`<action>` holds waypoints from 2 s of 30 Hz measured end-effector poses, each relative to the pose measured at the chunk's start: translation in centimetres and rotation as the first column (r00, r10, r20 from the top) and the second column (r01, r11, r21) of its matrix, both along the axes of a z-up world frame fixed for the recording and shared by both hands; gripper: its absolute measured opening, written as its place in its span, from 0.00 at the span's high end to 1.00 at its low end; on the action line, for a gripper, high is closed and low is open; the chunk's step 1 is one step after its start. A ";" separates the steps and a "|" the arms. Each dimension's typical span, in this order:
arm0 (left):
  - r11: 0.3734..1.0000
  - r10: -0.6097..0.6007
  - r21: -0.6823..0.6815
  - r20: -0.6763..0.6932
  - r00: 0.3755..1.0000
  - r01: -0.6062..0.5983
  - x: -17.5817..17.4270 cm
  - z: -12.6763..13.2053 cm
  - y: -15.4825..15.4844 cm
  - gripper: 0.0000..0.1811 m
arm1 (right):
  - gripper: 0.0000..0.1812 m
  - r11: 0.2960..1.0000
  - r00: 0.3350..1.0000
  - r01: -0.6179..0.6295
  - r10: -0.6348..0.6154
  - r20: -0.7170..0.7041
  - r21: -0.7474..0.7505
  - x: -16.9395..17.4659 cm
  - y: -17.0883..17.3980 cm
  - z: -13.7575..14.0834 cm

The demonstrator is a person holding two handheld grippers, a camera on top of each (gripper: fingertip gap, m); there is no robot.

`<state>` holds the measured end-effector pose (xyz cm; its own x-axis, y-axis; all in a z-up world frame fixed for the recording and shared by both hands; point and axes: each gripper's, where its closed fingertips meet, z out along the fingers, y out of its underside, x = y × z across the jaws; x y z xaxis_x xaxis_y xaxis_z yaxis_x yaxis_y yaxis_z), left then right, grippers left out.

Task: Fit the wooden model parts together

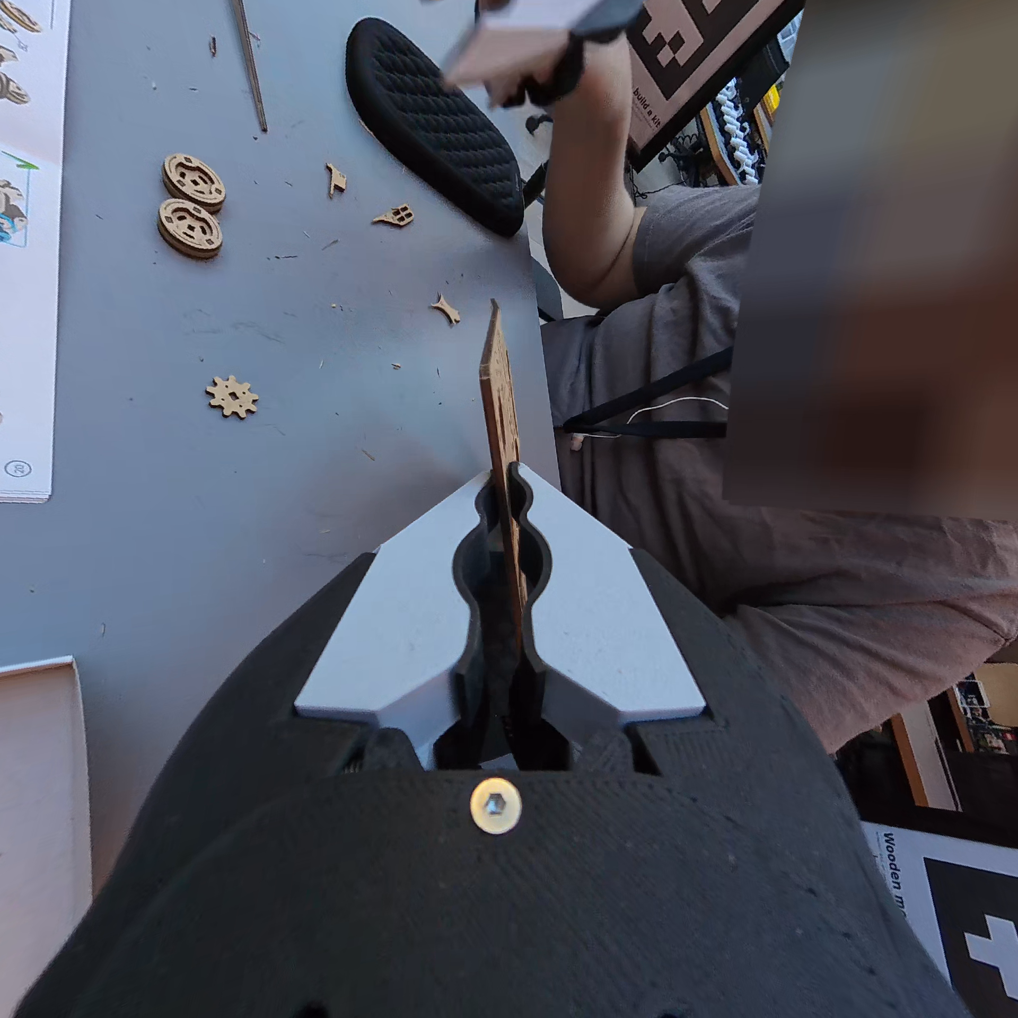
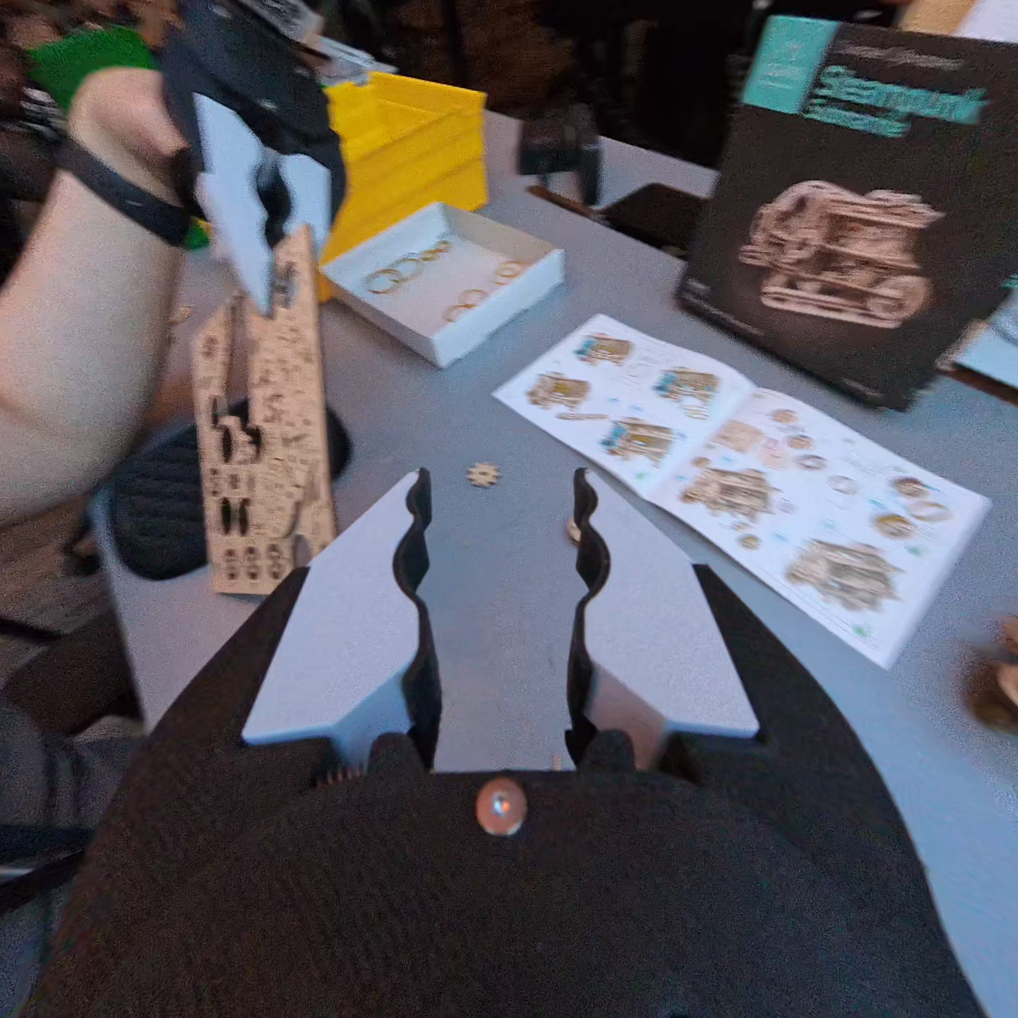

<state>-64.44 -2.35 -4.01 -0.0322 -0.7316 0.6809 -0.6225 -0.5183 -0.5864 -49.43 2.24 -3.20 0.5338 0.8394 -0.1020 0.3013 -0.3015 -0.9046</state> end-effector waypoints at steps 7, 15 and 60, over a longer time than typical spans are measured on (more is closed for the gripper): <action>1.000 -0.001 0.017 -0.004 1.000 0.001 0.1 0.1 -0.2 0.99 | 0.67 0.839 0.883 -0.459 0.466 -0.050 -0.293 -11.3 -4.8 -2.8; 1.000 0.028 0.001 0.015 1.000 -0.028 0.1 0.0 0.6 0.99 | 0.99 0.584 0.804 -0.592 0.482 -0.349 -0.556 -12.9 -5.7 -2.8; 0.104 0.759 0.531 0.504 0.412 -0.841 -17.4 18.3 -3.9 0.84 | 0.99 0.339 0.765 -0.482 -0.287 -0.576 -0.808 -31.2 -6.3 -5.2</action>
